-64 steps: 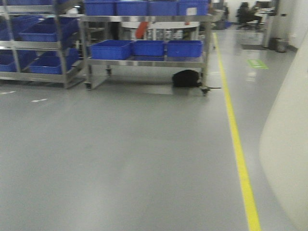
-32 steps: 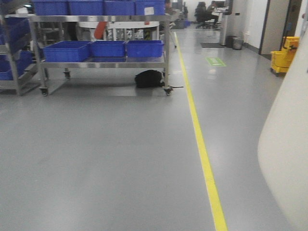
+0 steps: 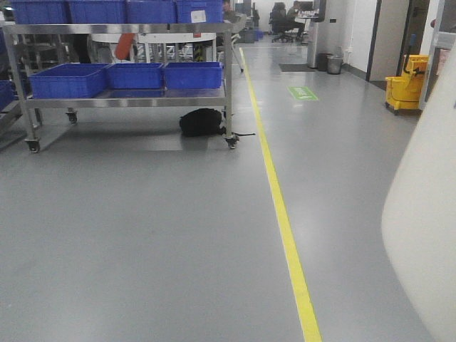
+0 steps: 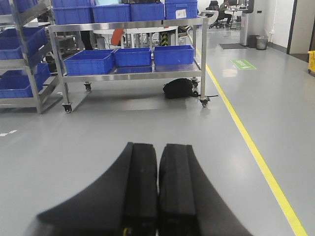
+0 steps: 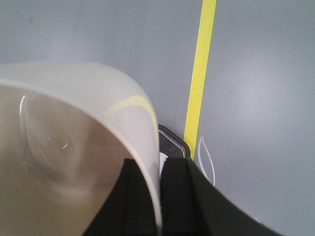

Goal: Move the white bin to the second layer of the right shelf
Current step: 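Hold the bin in the right gripper while the base turns away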

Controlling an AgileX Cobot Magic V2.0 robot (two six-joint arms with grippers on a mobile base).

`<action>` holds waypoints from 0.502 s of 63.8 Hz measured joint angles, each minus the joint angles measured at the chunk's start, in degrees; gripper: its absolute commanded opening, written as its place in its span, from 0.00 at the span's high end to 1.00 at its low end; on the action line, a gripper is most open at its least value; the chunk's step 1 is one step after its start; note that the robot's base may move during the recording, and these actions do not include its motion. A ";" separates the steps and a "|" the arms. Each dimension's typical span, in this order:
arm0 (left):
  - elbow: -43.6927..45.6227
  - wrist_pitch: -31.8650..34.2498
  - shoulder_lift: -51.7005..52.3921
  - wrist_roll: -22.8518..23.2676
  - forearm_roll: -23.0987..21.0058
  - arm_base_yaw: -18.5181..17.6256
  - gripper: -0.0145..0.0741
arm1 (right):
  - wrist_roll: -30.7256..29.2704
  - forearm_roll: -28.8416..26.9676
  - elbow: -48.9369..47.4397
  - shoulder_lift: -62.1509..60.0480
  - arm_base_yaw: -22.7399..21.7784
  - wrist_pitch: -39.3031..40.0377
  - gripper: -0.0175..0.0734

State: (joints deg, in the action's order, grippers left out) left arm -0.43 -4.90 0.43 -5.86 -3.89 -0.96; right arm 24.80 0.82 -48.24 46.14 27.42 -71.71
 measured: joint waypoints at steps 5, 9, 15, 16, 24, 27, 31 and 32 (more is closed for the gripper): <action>0.00 0.00 0.00 0.00 0.00 0.00 0.74 | 0.00 0.00 0.00 0.00 0.00 0.00 0.74; 0.00 0.00 0.00 0.00 0.00 0.00 0.74 | 0.00 0.00 0.00 0.00 0.00 0.00 0.74; 0.00 0.00 0.00 0.00 0.00 0.00 0.74 | 0.00 0.00 0.00 0.00 0.00 0.00 0.74; 0.00 0.00 0.00 0.00 0.00 0.00 0.74 | 0.00 0.00 0.00 0.00 0.00 0.00 0.74; 0.00 0.00 0.00 0.00 0.00 0.00 0.74 | 0.00 0.00 0.00 0.00 0.00 0.00 0.74; 0.00 0.00 0.00 0.00 0.00 0.00 0.74 | 0.00 0.00 0.00 0.00 0.00 0.00 0.74; 0.00 0.00 0.00 0.00 0.00 0.00 0.74 | 0.00 0.00 0.00 0.00 0.00 0.00 0.74; 0.00 0.00 0.00 0.00 0.00 0.00 0.74 | 0.00 0.00 0.00 0.00 0.00 0.00 0.74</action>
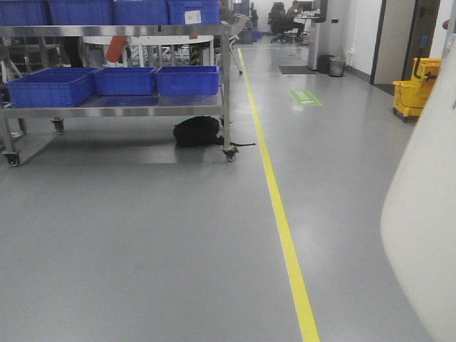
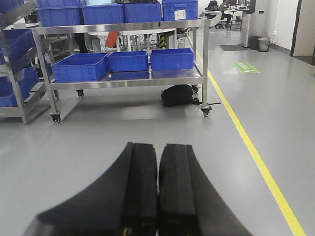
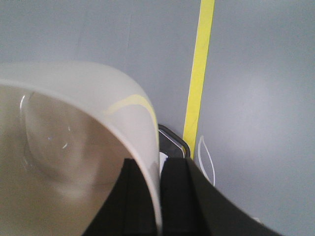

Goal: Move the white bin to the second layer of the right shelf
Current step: 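Hold the bin in the right gripper while the base turns away, then hold the bin in the right gripper while driving across the room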

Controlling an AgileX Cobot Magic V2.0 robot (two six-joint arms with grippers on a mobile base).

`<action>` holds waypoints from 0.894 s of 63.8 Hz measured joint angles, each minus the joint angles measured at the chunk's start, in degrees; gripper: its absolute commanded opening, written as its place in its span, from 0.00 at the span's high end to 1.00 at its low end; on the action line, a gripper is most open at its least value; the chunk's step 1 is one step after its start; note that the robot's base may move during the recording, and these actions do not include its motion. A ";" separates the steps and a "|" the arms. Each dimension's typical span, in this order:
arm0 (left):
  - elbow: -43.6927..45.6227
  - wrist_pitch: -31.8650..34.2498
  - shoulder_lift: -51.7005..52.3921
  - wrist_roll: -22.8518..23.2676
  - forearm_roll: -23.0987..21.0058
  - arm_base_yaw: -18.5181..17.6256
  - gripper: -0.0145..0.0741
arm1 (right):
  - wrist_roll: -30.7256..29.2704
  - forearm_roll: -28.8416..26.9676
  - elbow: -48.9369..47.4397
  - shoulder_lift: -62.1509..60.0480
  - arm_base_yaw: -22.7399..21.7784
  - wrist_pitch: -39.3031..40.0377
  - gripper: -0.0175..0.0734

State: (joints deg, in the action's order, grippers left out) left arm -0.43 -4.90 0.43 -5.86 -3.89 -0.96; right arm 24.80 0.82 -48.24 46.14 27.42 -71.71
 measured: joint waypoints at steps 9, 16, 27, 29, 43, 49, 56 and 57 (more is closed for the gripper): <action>0.00 0.00 0.00 0.00 0.00 0.00 0.74 | 0.00 0.00 0.00 0.00 0.00 0.00 0.74; 0.00 0.00 0.00 0.00 0.00 0.00 0.74 | 0.00 0.00 0.00 0.00 0.00 0.00 0.74; 0.00 0.00 0.00 0.00 0.00 0.00 0.74 | 0.00 0.00 0.00 0.00 0.00 0.00 0.74; 0.00 0.00 0.00 0.00 0.00 0.00 0.74 | 0.00 0.00 0.00 0.00 0.00 0.00 0.74; 0.00 0.00 0.00 0.00 0.00 0.00 0.74 | 0.00 0.10 0.00 0.00 0.00 0.00 0.74; 0.00 0.00 0.00 0.00 0.00 0.00 0.74 | 0.00 0.22 0.00 0.00 0.00 0.00 0.74; 0.00 0.00 0.00 0.00 0.00 0.00 0.74 | 0.00 0.31 0.00 0.00 0.00 0.00 0.74; 0.00 0.00 0.00 0.00 0.00 0.00 0.74 | 0.00 0.31 0.00 0.00 0.00 0.00 0.74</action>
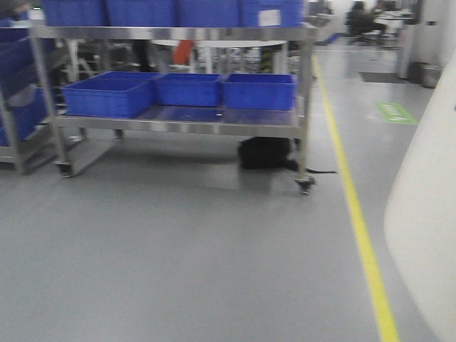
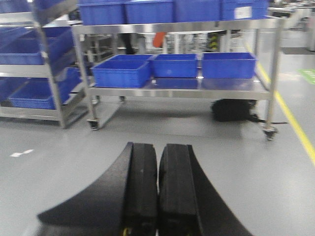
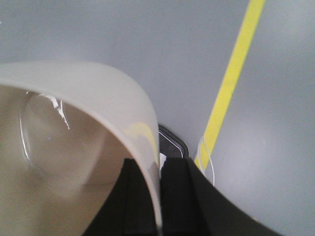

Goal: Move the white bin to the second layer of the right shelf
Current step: 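Hold the bin in the right gripper while driving across the room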

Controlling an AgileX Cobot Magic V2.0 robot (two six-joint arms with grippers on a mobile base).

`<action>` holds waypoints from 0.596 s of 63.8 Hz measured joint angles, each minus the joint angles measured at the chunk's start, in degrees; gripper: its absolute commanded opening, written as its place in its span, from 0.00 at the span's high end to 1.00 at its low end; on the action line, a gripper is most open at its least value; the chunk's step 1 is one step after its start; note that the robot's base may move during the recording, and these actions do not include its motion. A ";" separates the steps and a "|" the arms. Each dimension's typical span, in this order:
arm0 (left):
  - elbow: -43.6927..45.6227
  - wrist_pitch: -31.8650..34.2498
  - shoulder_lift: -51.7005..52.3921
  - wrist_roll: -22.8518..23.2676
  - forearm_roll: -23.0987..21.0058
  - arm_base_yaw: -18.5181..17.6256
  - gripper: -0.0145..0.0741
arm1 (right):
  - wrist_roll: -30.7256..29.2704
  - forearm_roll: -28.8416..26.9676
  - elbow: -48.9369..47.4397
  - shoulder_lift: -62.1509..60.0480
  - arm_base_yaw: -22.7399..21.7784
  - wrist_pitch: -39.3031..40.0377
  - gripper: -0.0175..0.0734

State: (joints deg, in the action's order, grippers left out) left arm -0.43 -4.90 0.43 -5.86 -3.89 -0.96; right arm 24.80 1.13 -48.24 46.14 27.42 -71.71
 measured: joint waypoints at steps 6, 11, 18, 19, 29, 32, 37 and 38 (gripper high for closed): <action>0.00 0.00 0.00 0.00 0.00 0.00 0.74 | 0.00 0.00 0.00 0.00 0.00 0.00 0.74; 0.00 0.00 0.00 0.00 0.00 0.00 0.74 | 0.00 0.00 0.00 0.00 0.00 0.00 0.74; 0.00 0.00 0.00 0.00 0.00 0.00 0.74 | 0.00 0.00 0.00 0.00 0.00 0.00 0.74; 0.00 0.00 0.00 0.00 0.00 0.00 0.74 | 0.00 0.00 0.00 0.00 0.00 0.00 0.74; 0.00 0.00 0.00 0.00 0.00 0.00 0.74 | 0.00 0.00 0.00 0.00 0.00 0.00 0.74; 0.00 0.00 0.00 0.00 0.00 0.00 0.74 | 0.00 0.00 0.00 0.00 0.00 0.00 0.74; 0.00 0.00 0.00 0.00 0.00 0.00 0.74 | 0.00 0.00 0.00 0.00 0.00 0.00 0.74; 0.00 0.00 0.00 0.00 0.00 0.00 0.74 | 0.00 0.00 0.00 0.00 0.00 0.00 0.74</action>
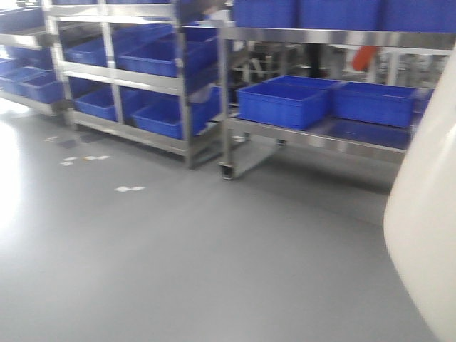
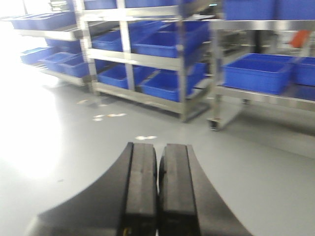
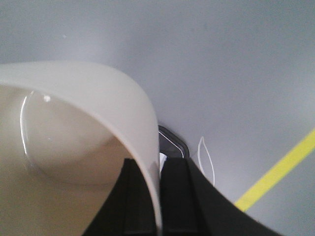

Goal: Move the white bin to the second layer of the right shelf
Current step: 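Hold the bin in the right gripper while driving across the room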

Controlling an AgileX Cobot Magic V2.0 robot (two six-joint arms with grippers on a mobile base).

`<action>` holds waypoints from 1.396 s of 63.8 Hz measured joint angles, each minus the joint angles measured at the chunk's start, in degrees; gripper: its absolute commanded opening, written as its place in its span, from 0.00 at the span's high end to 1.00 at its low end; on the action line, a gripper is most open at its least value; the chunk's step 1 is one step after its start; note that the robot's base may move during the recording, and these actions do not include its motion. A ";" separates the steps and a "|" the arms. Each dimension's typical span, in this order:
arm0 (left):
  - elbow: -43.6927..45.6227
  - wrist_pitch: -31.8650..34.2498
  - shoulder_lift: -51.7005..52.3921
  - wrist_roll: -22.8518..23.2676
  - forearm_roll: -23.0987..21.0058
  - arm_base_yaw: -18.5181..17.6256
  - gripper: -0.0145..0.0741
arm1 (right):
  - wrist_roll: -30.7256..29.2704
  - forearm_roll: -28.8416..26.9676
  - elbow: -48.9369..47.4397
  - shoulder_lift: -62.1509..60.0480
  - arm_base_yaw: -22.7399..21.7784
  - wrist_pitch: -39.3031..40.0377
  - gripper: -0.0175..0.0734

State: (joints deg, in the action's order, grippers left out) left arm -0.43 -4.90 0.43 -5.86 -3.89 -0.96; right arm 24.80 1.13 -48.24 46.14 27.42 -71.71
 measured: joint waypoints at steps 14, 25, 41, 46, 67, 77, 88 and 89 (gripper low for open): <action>0.00 0.00 0.00 0.00 0.00 0.00 0.74 | 0.00 0.00 0.00 0.00 0.00 0.00 0.74; 0.00 0.00 0.00 0.00 0.00 0.00 0.74 | 0.00 0.00 0.00 0.00 0.00 0.00 0.74; 0.00 0.00 0.00 0.00 0.00 0.00 0.74 | 0.00 0.00 0.00 0.00 0.00 0.00 0.74; 0.00 0.00 0.00 0.00 0.00 0.00 0.74 | 0.00 0.00 0.00 0.00 0.00 0.00 0.74; 0.00 0.00 0.00 0.00 0.00 0.00 0.74 | 0.00 0.00 0.00 0.00 0.00 0.00 0.74; 0.00 0.00 0.00 0.00 0.00 0.00 0.74 | 0.00 0.00 0.00 0.00 0.00 0.00 0.74; 0.00 0.00 0.00 0.00 0.00 0.00 0.74 | 0.00 0.00 0.00 0.00 0.00 0.00 0.74; 0.00 0.00 0.00 0.00 0.00 0.00 0.74 | 0.00 0.00 0.00 0.00 0.00 0.00 0.74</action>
State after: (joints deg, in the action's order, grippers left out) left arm -0.43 -4.90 0.43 -5.86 -3.89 -0.96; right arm 24.80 1.13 -48.24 46.14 27.42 -71.71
